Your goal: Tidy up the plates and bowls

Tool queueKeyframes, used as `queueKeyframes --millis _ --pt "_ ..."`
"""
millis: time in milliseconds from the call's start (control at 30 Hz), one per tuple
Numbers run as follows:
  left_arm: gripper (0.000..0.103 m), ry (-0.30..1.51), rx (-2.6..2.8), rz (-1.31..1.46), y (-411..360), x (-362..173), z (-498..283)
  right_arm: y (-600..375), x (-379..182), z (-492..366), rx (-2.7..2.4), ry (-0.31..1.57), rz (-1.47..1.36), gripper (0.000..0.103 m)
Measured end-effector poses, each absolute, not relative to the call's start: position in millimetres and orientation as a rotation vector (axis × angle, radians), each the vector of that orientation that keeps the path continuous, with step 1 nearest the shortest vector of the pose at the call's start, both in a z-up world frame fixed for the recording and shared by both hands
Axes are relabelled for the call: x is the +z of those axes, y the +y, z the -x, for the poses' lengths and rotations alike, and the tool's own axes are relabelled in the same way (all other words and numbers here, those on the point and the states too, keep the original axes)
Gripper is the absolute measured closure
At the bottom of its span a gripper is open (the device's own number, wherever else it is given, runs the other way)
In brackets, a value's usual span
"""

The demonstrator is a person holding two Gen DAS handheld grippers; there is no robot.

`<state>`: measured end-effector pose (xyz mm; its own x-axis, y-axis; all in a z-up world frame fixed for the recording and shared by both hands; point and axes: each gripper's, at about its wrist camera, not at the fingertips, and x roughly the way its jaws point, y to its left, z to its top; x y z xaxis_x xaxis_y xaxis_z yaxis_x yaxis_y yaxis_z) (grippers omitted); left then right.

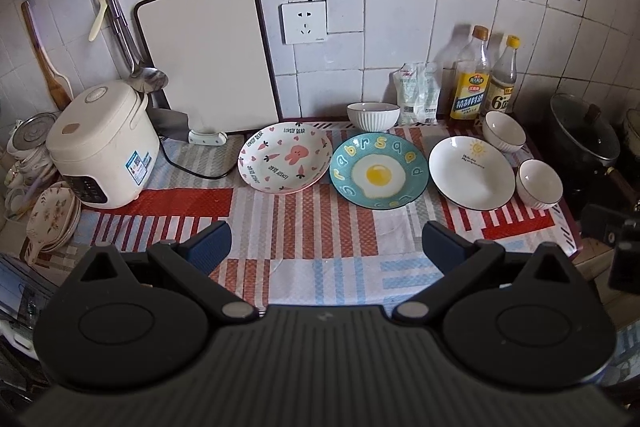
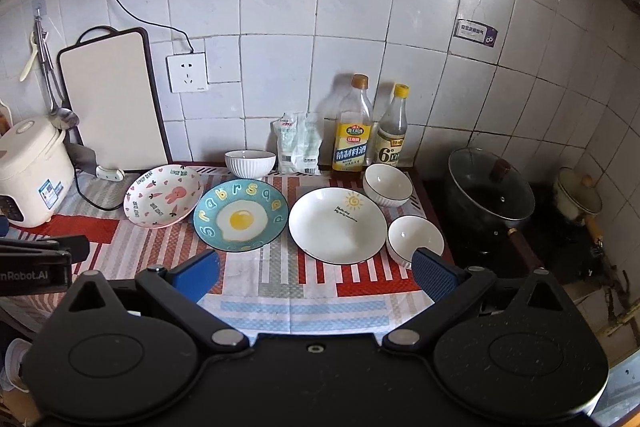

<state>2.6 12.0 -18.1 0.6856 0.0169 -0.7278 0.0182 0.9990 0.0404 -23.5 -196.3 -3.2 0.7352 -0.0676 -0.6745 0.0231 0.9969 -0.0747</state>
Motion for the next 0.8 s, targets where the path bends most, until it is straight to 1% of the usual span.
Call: queueKeyframes --millis 233,300,800 --pt "0.000 0.800 -0.003 -0.057 8 -19 4 -196 -5 30 -0.033 0.733 0.072 0.000" --pt "0.001 0.797 -0.013 -0.044 7 -20 6 -197 -4 31 -0.024 0.714 0.077 0.000" --pt "0.000 0.721 -0.022 -0.031 7 -27 25 -198 -14 45 0.020 0.606 0.138 0.000"
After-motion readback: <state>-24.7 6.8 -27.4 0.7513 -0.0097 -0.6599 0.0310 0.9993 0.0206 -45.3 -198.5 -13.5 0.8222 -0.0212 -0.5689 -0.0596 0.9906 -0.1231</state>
